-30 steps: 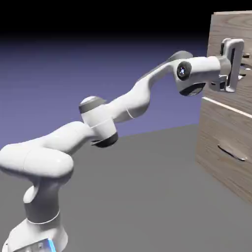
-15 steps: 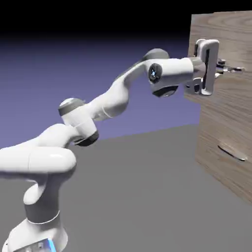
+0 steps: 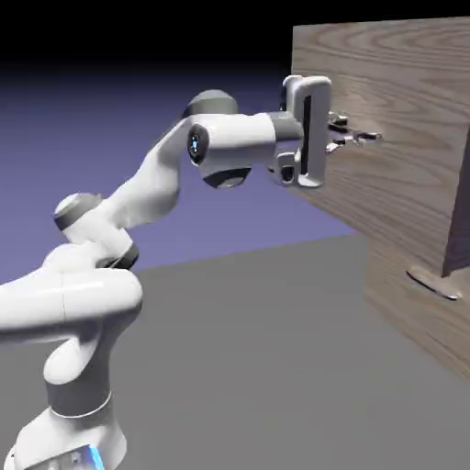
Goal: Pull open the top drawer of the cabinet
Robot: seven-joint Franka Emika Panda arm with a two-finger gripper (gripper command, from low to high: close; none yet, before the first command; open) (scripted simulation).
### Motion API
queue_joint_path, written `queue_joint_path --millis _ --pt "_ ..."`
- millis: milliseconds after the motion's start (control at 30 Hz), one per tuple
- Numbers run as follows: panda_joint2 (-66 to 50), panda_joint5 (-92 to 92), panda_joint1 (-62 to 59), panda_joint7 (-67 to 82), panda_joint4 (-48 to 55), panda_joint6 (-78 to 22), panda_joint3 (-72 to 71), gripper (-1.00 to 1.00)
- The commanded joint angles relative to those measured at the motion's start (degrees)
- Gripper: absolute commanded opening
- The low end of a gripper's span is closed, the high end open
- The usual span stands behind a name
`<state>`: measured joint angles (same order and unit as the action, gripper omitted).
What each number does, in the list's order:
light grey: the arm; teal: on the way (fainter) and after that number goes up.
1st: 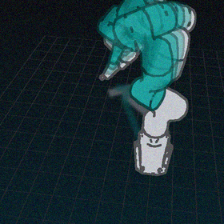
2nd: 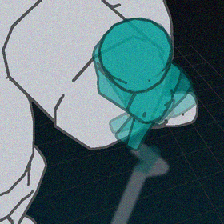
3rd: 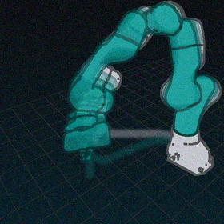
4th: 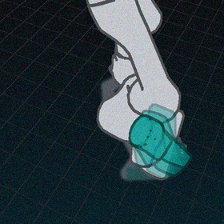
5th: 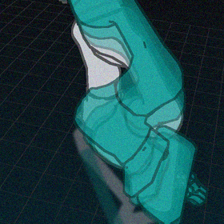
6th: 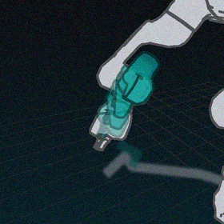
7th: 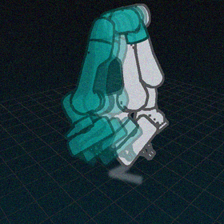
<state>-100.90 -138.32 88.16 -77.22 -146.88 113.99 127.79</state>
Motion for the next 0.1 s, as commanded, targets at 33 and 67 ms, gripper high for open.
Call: queue_joint_path --millis 33,67 --pt "0.0 1.8 2.1 0.5 -1.9 0.0 1.2 1.0" --pt "-0.1 3.5 4.2 1.1 -3.9 0.0 2.3 1.0"
